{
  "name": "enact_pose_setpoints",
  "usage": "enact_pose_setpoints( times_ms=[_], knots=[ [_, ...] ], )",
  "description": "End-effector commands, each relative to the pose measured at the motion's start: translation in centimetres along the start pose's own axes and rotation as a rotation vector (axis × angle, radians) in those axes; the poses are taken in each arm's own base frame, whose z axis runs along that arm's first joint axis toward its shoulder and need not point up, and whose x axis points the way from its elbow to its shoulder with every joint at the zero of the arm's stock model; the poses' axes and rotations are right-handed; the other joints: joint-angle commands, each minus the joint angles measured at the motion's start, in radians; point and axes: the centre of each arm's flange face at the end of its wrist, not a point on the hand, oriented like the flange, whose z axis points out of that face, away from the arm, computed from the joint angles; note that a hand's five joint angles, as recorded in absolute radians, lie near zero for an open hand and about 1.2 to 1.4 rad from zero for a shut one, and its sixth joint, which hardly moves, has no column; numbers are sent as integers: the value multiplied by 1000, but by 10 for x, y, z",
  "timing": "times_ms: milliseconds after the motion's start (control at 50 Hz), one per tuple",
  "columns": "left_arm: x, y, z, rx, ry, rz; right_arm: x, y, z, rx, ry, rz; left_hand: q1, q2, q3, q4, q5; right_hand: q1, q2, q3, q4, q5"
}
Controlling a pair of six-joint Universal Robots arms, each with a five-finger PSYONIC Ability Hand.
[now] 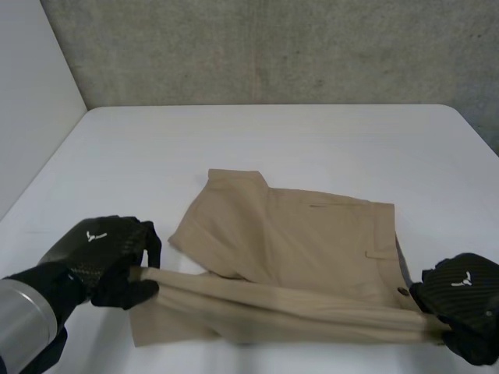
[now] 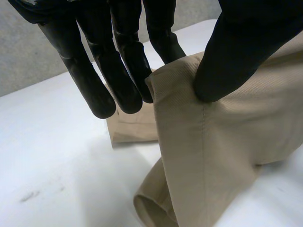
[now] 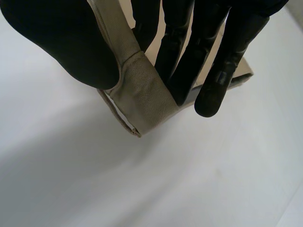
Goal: Fold the shorts.
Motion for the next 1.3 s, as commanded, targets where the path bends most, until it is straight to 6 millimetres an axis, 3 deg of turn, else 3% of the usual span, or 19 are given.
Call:
enact_pose_setpoints(
  times_ms=[20,140,280,380,460,480,560,740,840,1020,1040,1060,1080,1100,1160,1220,1300],
  knots=[
    [6,4,-4,-6,23,9,2,0,-2,-4,-28,-6,237,197,201,197,259,435,218,221,205,237],
    [4,-1,4,17,20,16,12,-13,0,90,-15,-14,237,197,201,197,259,435,218,221,205,237],
    [-5,-16,52,90,-2,26,39,-31,25,187,26,107,237,197,201,197,259,435,218,221,205,237],
    [-12,-24,96,118,-10,27,45,-52,61,246,24,121,237,197,201,197,259,435,218,221,205,237],
    [-19,-30,136,130,-50,31,50,-52,92,190,59,120,237,197,201,197,259,435,218,221,205,237],
    [-22,-35,175,136,-100,39,60,-52,117,151,110,119,237,197,201,197,259,435,218,221,205,237],
    [-25,-38,211,158,-115,53,65,-53,148,136,152,104,237,197,201,197,259,435,218,221,205,237],
    [-17,-39,265,233,-114,163,81,-64,194,236,321,70,237,197,201,197,259,435,218,221,205,237],
    [-13,-26,290,238,-110,198,81,-62,212,245,341,65,237,197,201,197,259,435,218,221,205,237],
    [-11,-19,312,317,-125,231,77,-58,237,244,337,32,237,197,201,197,259,435,218,221,205,237],
    [-11,-21,312,338,-128,236,78,-63,236,263,355,29,113,73,76,73,134,-78,-295,-292,-308,-276],
    [-9,-26,313,380,-140,242,80,-66,235,273,371,30,-304,-344,-341,-344,-283,-360,-577,-573,-589,-558],
    [-7,-28,313,399,-143,246,84,-70,233,290,401,34,-465,-505,-502,-505,-444,-624,-841,-838,-854,-822],
    [-4,-30,312,415,-141,252,87,-74,230,306,427,37,-554,-594,-590,-594,-533,-746,-963,-959,-976,-944],
    [10,-45,300,484,-126,268,110,-94,208,406,576,78,-860,-899,-896,-900,-838,-787,-1004,-1000,-1016,-985],
    [17,-70,275,547,-125,267,122,-105,182,496,659,130,-910,-950,-947,-950,-889,-787,-1004,-1000,-1016,-985],
    [20,-80,242,549,-115,267,122,-109,152,555,664,190,-913,-953,-950,-953,-892,-787,-1004,-1000,-1016,-985]
  ],
)
